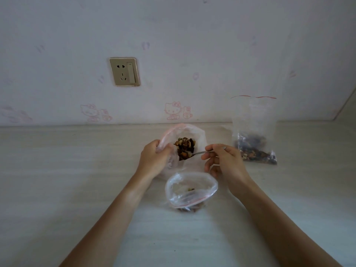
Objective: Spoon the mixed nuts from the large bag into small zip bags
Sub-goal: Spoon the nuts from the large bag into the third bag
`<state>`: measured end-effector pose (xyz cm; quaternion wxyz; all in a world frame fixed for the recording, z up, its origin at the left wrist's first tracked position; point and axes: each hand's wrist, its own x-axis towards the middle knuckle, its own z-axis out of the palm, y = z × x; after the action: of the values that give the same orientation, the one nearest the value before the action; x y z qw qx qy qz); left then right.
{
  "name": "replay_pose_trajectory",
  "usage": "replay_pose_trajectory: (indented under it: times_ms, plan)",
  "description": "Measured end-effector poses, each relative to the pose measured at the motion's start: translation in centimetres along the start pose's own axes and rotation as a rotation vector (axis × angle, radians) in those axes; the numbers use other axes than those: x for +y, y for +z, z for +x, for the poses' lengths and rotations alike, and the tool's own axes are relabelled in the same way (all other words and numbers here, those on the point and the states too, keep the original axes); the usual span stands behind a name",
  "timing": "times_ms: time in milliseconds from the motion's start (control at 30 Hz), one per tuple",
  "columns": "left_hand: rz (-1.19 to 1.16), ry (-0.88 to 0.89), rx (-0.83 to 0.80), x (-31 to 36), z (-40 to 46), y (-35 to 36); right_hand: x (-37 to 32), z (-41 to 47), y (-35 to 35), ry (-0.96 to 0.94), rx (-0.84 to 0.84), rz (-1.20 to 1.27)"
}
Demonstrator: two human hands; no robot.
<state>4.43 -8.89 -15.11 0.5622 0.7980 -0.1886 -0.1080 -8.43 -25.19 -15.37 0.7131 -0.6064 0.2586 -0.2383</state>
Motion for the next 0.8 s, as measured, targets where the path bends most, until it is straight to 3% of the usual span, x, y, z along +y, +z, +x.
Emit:
replay_pose_trajectory:
  times_ms: [167,567,800]
  plan:
    - [-0.029,0.033,-0.036,-0.4,0.1,0.4,-0.1,0.0,0.1,0.077,-0.055,0.093]
    - [-0.168,0.009,-0.026,-0.8,0.5,-0.7,-0.3,0.5,-0.6,0.063,-0.002,0.178]
    - [0.017,0.014,0.1,-0.5,0.9,-1.8,-1.2,0.4,-0.8,0.009,0.002,0.13]
